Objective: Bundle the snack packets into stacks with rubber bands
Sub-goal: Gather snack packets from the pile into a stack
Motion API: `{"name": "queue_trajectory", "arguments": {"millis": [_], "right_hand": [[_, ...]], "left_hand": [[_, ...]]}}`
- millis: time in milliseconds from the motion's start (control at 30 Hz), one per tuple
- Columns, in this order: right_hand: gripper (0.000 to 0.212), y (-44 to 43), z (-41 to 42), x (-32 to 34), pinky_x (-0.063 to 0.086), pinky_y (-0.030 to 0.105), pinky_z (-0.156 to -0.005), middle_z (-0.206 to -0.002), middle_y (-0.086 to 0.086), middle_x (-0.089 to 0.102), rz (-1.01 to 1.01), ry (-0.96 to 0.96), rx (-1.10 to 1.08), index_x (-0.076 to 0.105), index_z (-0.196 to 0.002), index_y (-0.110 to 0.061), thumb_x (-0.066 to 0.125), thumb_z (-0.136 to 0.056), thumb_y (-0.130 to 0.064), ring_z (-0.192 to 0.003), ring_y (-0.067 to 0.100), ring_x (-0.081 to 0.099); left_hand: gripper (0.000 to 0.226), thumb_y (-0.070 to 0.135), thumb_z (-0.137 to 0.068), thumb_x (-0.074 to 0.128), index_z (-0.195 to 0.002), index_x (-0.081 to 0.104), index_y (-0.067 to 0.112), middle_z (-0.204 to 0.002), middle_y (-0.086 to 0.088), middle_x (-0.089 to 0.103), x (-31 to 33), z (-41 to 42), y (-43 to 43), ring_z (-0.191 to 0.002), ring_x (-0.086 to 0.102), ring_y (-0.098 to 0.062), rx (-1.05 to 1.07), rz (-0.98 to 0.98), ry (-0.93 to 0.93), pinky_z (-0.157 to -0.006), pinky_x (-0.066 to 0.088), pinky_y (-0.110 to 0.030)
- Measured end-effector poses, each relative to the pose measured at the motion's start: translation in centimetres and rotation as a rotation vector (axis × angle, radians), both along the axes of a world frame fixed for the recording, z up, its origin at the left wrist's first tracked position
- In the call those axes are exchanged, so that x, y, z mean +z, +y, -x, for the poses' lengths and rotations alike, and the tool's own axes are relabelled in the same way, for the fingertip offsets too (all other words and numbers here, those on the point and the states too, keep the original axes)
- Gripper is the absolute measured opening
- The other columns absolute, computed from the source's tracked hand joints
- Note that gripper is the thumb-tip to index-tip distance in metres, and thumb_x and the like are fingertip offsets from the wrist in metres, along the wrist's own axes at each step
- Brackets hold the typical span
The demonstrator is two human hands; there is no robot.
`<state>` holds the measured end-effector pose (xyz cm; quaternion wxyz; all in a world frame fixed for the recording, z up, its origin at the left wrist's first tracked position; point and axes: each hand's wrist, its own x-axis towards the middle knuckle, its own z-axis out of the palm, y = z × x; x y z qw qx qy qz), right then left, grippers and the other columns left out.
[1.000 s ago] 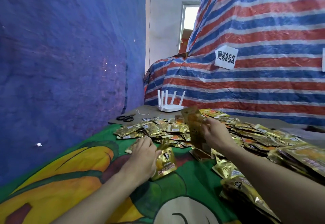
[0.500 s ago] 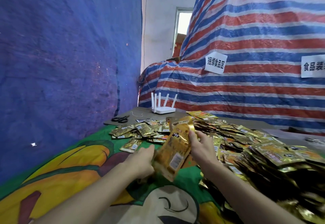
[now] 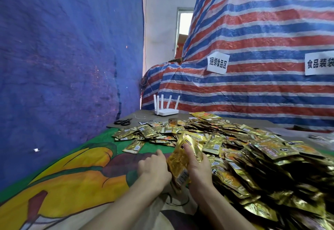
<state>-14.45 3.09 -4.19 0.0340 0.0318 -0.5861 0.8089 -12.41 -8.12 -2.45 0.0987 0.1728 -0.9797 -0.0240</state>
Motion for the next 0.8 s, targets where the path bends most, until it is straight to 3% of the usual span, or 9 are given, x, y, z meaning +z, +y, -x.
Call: {"name": "queue_trajectory", "arguments": {"millis": [67, 100, 167, 300, 433, 500, 600, 700, 800], "right_hand": [[0.048, 0.4, -0.2, -0.1, 0.059, 0.04, -0.07, -0.093, 0.013, 0.074, 0.057, 0.015, 0.091, 0.063, -0.114, -0.001, 0.082, -0.071, -0.009, -0.082, 0.028, 0.072], [0.047, 0.7, -0.3, -0.1, 0.058, 0.04, -0.067, -0.085, 0.013, 0.071, 0.045, 0.025, 0.119, 0.062, -0.109, 0.002, 0.074, -0.063, -0.002, -0.076, 0.028, 0.07], [0.039, 1.2, -0.5, -0.1, 0.056, 0.043, -0.068, -0.084, 0.014, 0.069, -0.045, 0.077, 0.115, 0.061, -0.102, 0.002, 0.068, -0.063, 0.004, -0.076, 0.03, 0.067], [0.021, 1.8, -1.1, -0.1, 0.059, 0.047, -0.083, -0.093, 0.007, 0.076, -0.145, 0.128, 0.028, 0.065, -0.098, -0.014, 0.066, -0.089, 0.005, -0.09, 0.028, 0.073], [0.023, 2.2, -1.4, 0.2, 0.06, 0.036, -0.072, -0.088, -0.004, 0.073, -0.156, 0.145, -0.042, 0.062, -0.092, -0.025, 0.066, -0.092, -0.001, -0.083, 0.015, 0.072], [0.016, 2.4, -1.3, 0.3, 0.06, 0.031, -0.063, -0.086, -0.004, 0.074, -0.159, 0.151, -0.067, 0.063, -0.093, -0.023, 0.068, -0.093, -0.007, -0.079, 0.014, 0.073], [0.011, 2.8, -1.0, 0.8, 0.06, 0.034, -0.064, -0.096, 0.002, 0.073, -0.172, 0.14, -0.077, 0.062, -0.101, -0.021, 0.067, -0.095, -0.013, -0.088, 0.019, 0.072], [0.023, 3.2, -0.7, 0.9, 0.058, 0.033, -0.066, -0.102, 0.003, 0.068, -0.211, 0.162, -0.071, 0.056, -0.108, -0.022, 0.06, -0.095, -0.004, -0.094, 0.02, 0.068], [0.038, 3.3, -0.8, 1.1, 0.057, 0.03, -0.064, -0.102, 0.001, 0.065, -0.281, 0.232, -0.075, 0.052, -0.11, -0.025, 0.053, -0.089, 0.006, -0.095, 0.018, 0.065]], "left_hand": [[0.069, 0.037, -0.092, 0.059, -0.147, 0.029, 0.01, -0.135, -0.007, 0.059, 0.0, 0.2, 0.4, -0.123, 0.058, -0.027, 0.026, -0.014, 0.001, -0.081, 0.04, -0.034], [0.066, 0.038, -0.091, 0.06, -0.144, 0.031, 0.011, -0.133, -0.007, 0.06, -0.1, 0.2, 0.5, -0.122, 0.058, -0.027, 0.036, -0.022, 0.006, -0.08, 0.038, -0.034], [0.059, 0.035, -0.092, 0.057, -0.142, 0.034, 0.014, -0.132, -0.007, 0.06, -0.1, 0.2, 0.4, -0.122, 0.058, -0.027, 0.056, -0.061, 0.025, -0.08, 0.036, -0.034], [0.052, 0.03, -0.091, 0.051, -0.14, 0.035, 0.021, -0.138, -0.011, 0.052, 0.0, 0.1, -0.4, -0.126, 0.051, -0.031, 0.106, -0.215, 0.01, -0.086, 0.038, -0.037], [0.029, 0.035, -0.093, 0.058, -0.115, 0.046, 0.022, -0.121, -0.004, 0.058, -0.2, 0.0, -1.5, -0.114, 0.056, -0.03, 0.101, -0.411, 0.181, -0.082, 0.037, -0.036], [0.034, 0.037, -0.089, 0.071, -0.11, 0.049, 0.022, -0.111, -0.003, 0.06, -0.5, 0.4, -2.3, -0.099, 0.059, -0.027, 0.013, -0.681, 0.384, -0.08, 0.046, -0.036], [0.062, 0.029, -0.079, 0.083, -0.132, 0.053, 0.015, -0.116, -0.009, 0.066, -0.4, 0.6, -3.0, -0.094, 0.067, -0.026, -0.078, -1.269, 0.571, -0.082, 0.056, -0.043], [0.076, 0.036, -0.071, 0.084, -0.137, 0.052, 0.018, -0.122, -0.011, 0.067, -0.6, 0.5, -3.1, -0.097, 0.07, -0.03, -0.098, -1.42, 0.668, -0.087, 0.056, -0.049], [0.079, 0.038, -0.072, 0.083, -0.14, 0.051, 0.012, -0.117, -0.009, 0.07, -1.1, 0.7, -3.2, -0.094, 0.071, -0.029, -0.14, -1.406, 0.682, -0.079, 0.059, -0.044]]}}
